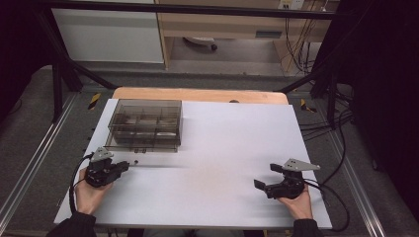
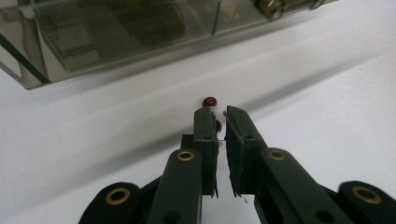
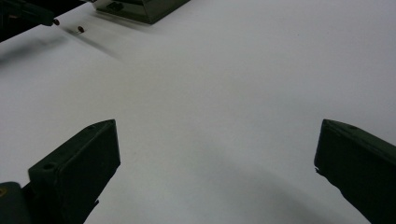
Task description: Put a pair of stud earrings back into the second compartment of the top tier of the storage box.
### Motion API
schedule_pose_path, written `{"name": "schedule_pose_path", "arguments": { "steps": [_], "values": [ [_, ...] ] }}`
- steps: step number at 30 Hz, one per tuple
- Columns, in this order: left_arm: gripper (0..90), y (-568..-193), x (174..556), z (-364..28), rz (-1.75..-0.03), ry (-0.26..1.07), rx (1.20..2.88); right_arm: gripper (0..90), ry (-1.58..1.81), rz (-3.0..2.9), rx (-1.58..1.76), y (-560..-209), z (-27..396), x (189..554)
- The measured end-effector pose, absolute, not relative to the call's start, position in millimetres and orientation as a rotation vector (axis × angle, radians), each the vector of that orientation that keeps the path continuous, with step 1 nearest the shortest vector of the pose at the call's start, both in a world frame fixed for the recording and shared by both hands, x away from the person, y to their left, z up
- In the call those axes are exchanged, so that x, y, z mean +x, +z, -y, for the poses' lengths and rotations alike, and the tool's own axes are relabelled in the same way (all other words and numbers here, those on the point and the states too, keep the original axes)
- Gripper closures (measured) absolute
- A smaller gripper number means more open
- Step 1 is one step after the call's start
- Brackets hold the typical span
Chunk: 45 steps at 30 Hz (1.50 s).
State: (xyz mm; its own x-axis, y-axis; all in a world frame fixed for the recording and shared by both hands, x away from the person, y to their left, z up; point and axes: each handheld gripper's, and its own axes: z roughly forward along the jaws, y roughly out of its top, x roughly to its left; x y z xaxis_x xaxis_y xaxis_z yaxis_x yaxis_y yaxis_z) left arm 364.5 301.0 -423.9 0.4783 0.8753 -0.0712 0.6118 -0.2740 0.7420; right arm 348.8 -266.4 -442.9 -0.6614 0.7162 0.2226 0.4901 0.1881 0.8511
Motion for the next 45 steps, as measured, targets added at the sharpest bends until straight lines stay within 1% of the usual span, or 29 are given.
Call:
{"name": "schedule_pose_path", "arguments": {
  "steps": [21,45],
  "values": [
    [83.4,-392.5,353.7,-286.8,-1.163,0.454,1.985,0.7,1.459,-2.241,1.159,-443.2,266.3,348.9],
    [83.7,-363.3,364.9,-281.9,-1.134,0.478,1.977,0.7,1.456,-2.240,1.159,-443.4,266.0,349.0]
  ]
}}
